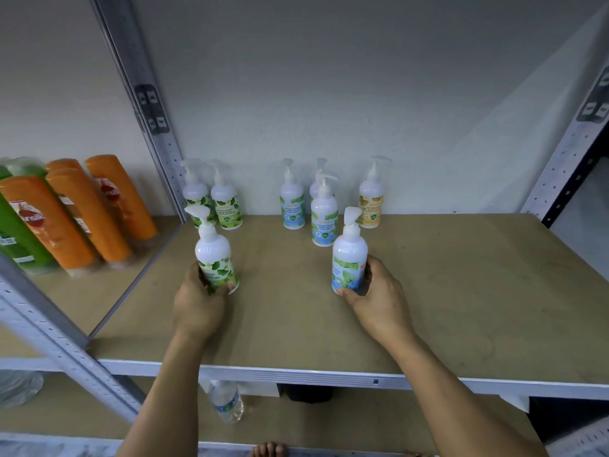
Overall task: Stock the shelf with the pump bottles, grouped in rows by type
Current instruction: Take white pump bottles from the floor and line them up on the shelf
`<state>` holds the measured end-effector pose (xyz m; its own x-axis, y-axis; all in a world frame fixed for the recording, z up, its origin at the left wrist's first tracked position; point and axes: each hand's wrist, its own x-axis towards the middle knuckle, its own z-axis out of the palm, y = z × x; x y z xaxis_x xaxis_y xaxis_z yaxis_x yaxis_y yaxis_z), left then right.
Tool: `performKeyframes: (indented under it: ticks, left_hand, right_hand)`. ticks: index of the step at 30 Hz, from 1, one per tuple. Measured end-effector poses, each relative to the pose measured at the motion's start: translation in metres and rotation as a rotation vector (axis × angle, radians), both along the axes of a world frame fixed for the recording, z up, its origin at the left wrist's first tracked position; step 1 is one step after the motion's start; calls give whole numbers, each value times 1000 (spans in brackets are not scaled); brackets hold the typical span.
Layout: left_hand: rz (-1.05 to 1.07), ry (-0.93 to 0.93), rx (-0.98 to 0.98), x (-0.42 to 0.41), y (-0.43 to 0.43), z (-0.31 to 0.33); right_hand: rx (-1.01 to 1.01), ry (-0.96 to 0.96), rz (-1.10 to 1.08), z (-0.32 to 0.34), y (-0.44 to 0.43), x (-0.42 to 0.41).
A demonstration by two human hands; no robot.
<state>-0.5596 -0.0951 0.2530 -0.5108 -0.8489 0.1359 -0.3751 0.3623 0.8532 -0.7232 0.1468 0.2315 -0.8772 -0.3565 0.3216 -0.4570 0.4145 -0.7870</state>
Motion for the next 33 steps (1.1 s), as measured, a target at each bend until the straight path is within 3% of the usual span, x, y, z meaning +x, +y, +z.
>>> performKeyframes:
  ticks: [3,6,8,11,14,19,24,33]
  left_hand:
    - [114,-14,-17,0,17,6]
    - [299,125,-85,-2,47,17]
    - [209,239,-99,-7,66,22]
    - [-121,336,66,-24,83,22]
    - [-347,337,229,-46,82,13]
    - [-540,300,251,-72,75,-4]
    - [-559,237,137,-84,68,-11]
    - [-366,297,149,-114,33,-9]
  right_hand:
    - [8,17,19,0,-11,6]
    - [19,39,41,0,-19,10]
    - [9,52,64,-1,-22,11]
    - [47,143,64,-2,-28,10]
    - [148,230,78,-1,-36,8]
    - [437,255,162,2,-27,-6]
    - [658,206,120,3,1,-22]
    - [706,236,149,-3,1,-18]
